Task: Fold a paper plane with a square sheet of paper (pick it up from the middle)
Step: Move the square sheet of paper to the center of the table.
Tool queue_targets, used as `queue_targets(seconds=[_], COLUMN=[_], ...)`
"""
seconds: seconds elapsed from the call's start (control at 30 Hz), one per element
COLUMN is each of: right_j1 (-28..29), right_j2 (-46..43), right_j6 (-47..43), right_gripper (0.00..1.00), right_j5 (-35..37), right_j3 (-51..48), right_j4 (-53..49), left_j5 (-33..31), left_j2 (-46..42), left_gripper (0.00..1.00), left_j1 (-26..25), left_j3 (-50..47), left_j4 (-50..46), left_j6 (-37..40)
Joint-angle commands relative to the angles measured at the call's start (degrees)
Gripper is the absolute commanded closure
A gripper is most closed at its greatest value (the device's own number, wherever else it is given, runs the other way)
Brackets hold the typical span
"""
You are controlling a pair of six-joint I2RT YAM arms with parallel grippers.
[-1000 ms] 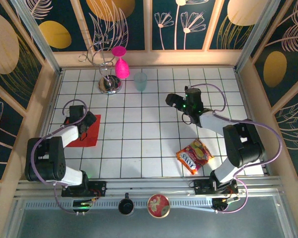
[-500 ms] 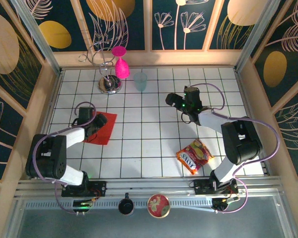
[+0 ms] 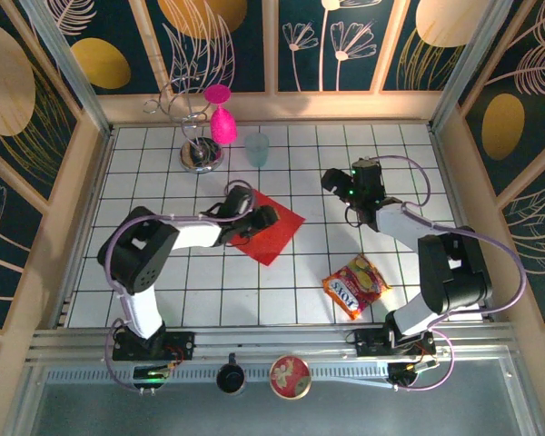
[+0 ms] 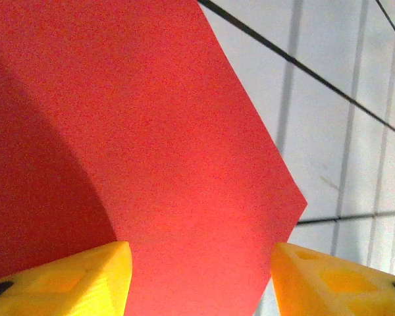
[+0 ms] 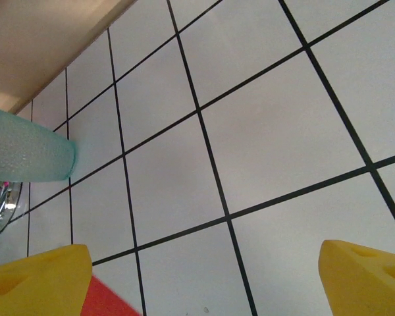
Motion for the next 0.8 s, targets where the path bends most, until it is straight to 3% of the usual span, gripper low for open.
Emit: queue_targets(seconds=[0.0,0.07,0.27,0.37,0.53,0.7,0.77], right_j1=[-0.6,-0.5,3.2,7.0,12.0,14.2,15.3], right_j2=[-2.2,-1.5,5.8,12.1,22.2,29.3,31.2], right_j6=[-1.3,-3.8,-14.5,-18.9,-22.8,-24.2,-24.0], right_gripper=[0.13,0.16,0.28,0.31,0.4,0.44,0.44], right_j5=[-0.7,-2.9,-14.4,-14.2,-14.3,-14.0,-14.5], right_j3=[-0.2,1.5,11.9,17.8,27.0,34.3,36.8], right_j4=[-3.0,-4.6,-12.6,-18.5,-25.7,-28.8,-29.0], left_j5=[6.9,7.4,-2.5,-4.3,-9.6,-13.8,-14.6], left_j2=[4.0,3.1,-5.8,-11.6,-21.7,-28.3,-29.7], left_gripper=[0.43,0.43,0.36,0.33,0.16,0.02,0.01], left_j1=[-3.0,-3.2,-1.0,2.1,7.8,10.6,10.9], left_j3=[4.6,7.0,10.5,6.1,-5.7,-12.3,-13.6], left_j4=[-4.0,-6.7,-17.3,-16.2,-12.4,-12.0,-11.7], left_j6=[1.4,5.2,11.8,9.5,5.0,4.9,5.2])
